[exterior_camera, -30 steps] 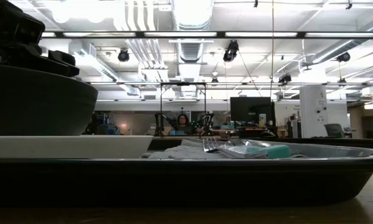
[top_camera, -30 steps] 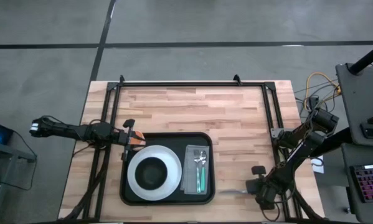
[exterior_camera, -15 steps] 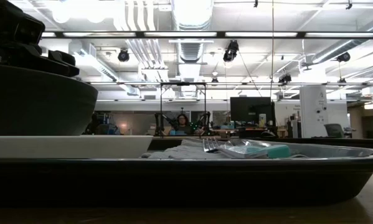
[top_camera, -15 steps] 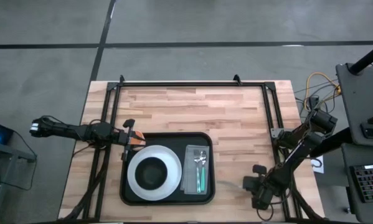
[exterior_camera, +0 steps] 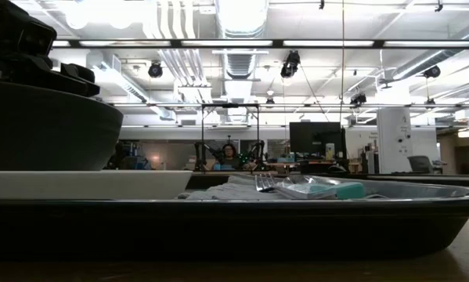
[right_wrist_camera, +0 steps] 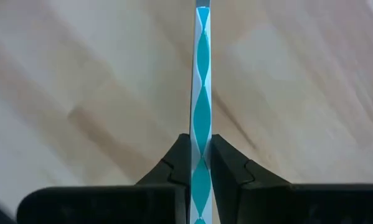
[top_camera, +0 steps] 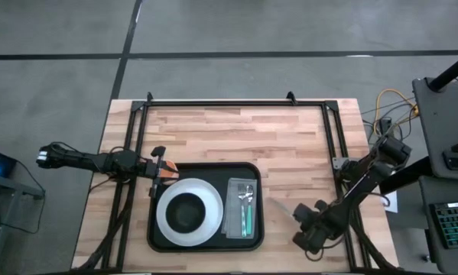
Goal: Set up tray
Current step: Put the green knife to the left of the green fork on the gray napkin on the black tray
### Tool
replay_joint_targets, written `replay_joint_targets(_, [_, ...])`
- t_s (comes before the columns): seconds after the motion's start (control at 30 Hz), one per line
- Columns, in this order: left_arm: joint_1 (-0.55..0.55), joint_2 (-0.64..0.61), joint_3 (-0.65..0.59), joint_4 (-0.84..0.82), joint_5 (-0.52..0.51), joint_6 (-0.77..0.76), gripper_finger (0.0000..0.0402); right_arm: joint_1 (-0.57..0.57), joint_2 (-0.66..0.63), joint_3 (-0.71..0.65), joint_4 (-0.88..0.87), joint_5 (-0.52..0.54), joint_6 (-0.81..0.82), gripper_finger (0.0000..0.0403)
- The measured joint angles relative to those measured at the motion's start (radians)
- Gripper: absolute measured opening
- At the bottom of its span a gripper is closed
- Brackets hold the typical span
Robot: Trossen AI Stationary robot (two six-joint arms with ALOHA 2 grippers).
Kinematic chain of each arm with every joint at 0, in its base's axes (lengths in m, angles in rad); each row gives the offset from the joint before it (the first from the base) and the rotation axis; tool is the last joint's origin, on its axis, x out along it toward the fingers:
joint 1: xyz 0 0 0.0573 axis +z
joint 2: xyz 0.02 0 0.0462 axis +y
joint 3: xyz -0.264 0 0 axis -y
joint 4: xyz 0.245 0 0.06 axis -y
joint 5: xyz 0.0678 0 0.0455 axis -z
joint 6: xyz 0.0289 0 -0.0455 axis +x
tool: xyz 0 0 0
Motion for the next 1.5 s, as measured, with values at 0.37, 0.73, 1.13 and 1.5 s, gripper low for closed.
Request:
replay_joint_targets(0.37, [0.000, 0.000, 0.000, 0.000, 0.000, 0.000, 0.0071, -0.055, 0.067, 0.028, -0.002, -0.054, 0.221, 0.0023])
replay_joint_targets(0.73, [0.000, 0.000, 0.000, 0.000, 0.000, 0.000, 0.0071, -0.063, 0.101, 0.108, -0.050, -0.021, 0.365, 0.0023])
replay_joint_targets(1.13, [0.000, 0.000, 0.000, 0.000, 0.000, 0.000, 0.0071, -0.100, 0.195, 0.340, -0.210, 0.043, 0.483, 0.0023])
replay_joint_targets(1.5, [0.000, 0.000, 0.000, 0.000, 0.000, 0.000, 0.0071, -0.199, 0.401, 0.670, -0.349, 0.057, 0.475, 0.0023])
